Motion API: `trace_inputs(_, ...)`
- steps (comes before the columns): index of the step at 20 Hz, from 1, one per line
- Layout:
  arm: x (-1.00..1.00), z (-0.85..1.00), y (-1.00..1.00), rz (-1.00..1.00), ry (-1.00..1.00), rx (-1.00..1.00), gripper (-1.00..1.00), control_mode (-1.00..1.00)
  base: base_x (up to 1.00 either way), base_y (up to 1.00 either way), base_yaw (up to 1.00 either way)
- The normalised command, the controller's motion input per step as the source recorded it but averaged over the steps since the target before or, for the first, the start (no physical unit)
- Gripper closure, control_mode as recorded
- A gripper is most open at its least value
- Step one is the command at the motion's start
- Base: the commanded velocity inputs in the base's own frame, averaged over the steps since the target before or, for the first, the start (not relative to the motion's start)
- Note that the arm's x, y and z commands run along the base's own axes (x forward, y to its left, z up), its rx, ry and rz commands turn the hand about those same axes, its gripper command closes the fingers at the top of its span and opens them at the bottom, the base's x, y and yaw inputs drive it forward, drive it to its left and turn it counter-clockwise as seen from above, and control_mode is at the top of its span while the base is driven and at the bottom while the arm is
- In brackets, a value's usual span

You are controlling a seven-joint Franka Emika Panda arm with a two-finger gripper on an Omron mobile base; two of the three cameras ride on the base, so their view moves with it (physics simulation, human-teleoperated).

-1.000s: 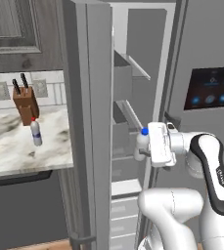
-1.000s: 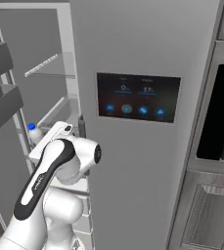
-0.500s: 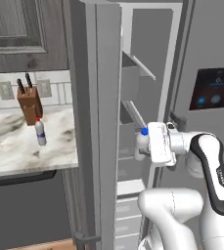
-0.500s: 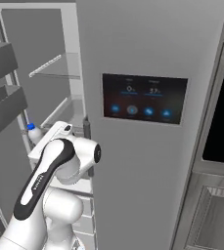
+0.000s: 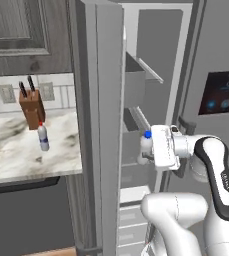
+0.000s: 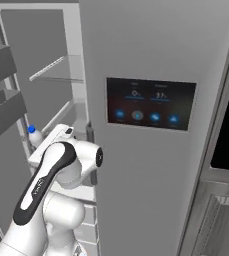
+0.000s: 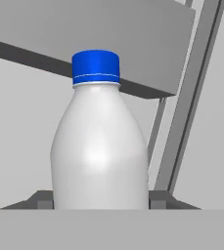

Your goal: Take the bottled waters from the counter and place them in the freezer to freeze. Close the freezer door after placing the bottles.

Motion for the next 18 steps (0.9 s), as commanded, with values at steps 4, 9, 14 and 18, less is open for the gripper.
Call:
trace_inputs(4, 0.00, 0.00, 0.00, 0.00, 0.00, 0.00, 1.00, 1.00, 0.33, 0.00, 0.00)
trace_inputs(9, -0.18, 0.36, 0.00, -0.08, -0.05, 0.01, 1.00, -1.00, -0.08, 0.00, -0.03)
trace_inputs(14, -0.06, 0.94, 0.00, -0.20, -0.07, 0.01, 1.00, -1.00, 0.00, 0.00, 0.00)
trace_inputs(18, -0.17, 0.93, 0.01, -0.23, -0.13, 0.03, 1.00, -1.00, 0.00, 0.00, 0.00)
